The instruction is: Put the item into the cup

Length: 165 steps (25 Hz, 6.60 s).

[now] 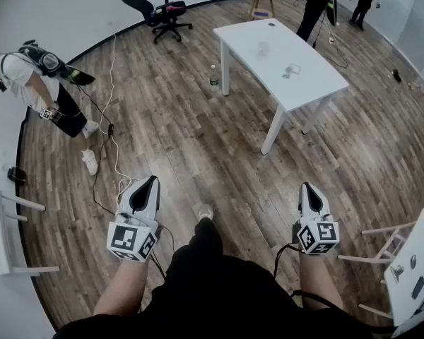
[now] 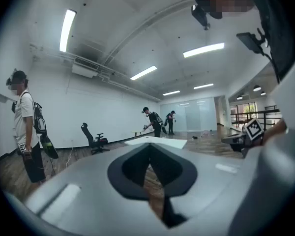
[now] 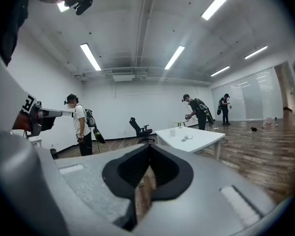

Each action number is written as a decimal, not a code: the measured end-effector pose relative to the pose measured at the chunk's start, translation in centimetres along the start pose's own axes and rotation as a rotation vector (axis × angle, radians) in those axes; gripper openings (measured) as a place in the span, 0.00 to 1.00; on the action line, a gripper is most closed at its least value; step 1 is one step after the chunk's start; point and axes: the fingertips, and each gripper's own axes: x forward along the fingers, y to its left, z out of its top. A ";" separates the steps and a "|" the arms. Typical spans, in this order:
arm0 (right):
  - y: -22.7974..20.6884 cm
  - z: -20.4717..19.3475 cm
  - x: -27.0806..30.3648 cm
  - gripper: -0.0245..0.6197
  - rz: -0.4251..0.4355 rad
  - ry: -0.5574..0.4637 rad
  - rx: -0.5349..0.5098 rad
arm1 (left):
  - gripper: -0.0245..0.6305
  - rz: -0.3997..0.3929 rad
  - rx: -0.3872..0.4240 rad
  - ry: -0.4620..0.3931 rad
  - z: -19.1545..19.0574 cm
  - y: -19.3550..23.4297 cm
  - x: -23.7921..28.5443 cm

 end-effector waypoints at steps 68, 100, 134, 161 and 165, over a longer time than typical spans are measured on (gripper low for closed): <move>-20.3 14.0 57.9 0.04 -0.145 -0.018 0.009 | 0.04 -0.141 0.120 -0.086 11.8 24.7 64.6; -24.3 18.7 54.6 0.04 -1.026 -0.024 0.125 | 0.04 -1.121 0.077 -0.085 13.9 11.0 100.8; -20.6 2.0 50.1 0.15 -1.215 0.112 0.434 | 0.04 -1.587 0.289 -0.028 12.1 -9.8 91.2; -19.8 -4.2 51.6 0.21 -1.173 0.172 0.579 | 0.04 -1.652 0.320 0.158 7.2 -13.2 88.0; -19.9 -5.1 51.4 0.21 -1.167 0.181 0.597 | 0.04 -1.644 0.327 0.178 6.5 -13.3 87.9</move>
